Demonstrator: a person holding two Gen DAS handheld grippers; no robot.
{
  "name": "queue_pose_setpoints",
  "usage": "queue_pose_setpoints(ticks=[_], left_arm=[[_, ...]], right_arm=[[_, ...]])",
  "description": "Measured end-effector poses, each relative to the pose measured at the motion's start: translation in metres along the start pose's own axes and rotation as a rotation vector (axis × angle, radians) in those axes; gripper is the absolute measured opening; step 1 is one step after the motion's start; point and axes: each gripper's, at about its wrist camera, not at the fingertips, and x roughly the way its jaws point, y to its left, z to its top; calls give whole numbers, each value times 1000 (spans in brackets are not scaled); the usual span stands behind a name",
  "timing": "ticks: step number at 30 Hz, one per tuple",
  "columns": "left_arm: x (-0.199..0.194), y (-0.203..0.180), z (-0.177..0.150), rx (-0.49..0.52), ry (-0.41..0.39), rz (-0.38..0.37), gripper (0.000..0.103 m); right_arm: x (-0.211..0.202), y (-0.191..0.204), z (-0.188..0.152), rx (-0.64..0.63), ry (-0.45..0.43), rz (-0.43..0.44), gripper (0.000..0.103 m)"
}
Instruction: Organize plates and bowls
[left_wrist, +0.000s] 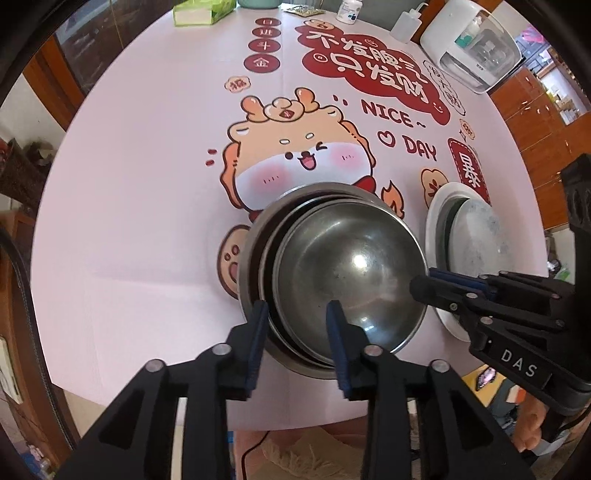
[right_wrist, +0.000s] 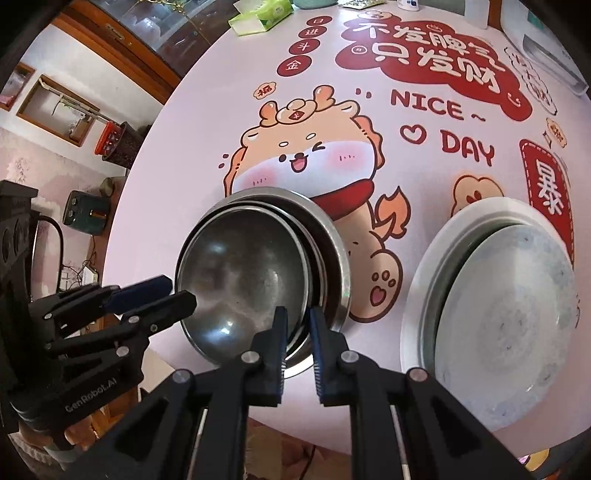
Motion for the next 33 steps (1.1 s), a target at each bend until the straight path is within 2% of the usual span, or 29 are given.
queue_pose_setpoints(ticks=[5, 7, 9, 10, 12, 14, 18, 23, 26, 33], left_arm=[[-4, 1, 2, 8, -8, 8, 34], [-7, 1, 2, 12, -15, 14, 41], [-12, 0, 2, 17, -33, 24, 55], [-15, 0, 3, 19, -41, 24, 57], [-22, -1, 4, 22, -62, 23, 70], [-31, -1, 7, 29, -91, 22, 75], [-45, 0, 12, 46, -145, 32, 81], [-51, 8, 18, 59, -176, 39, 83], [-44, 16, 20, 51, -161, 18, 83], [-8, 31, 18, 45, -80, -148, 83]], right_arm=[[-4, 0, 1, -7, -9, -11, 15], [-5, 0, 1, -7, -11, -15, 16], [-7, 0, 1, -12, -17, -20, 18], [-9, 0, 1, -14, -19, -21, 24], [-13, 0, 0, -20, -36, -28, 32], [-19, 0, 1, -23, -55, -27, 38], [-29, -2, 2, -27, -87, -24, 39], [-34, -7, 2, -22, -126, -20, 56], [-29, -10, 0, -11, -116, 3, 57], [-5, -15, -3, 5, -89, 24, 57]])
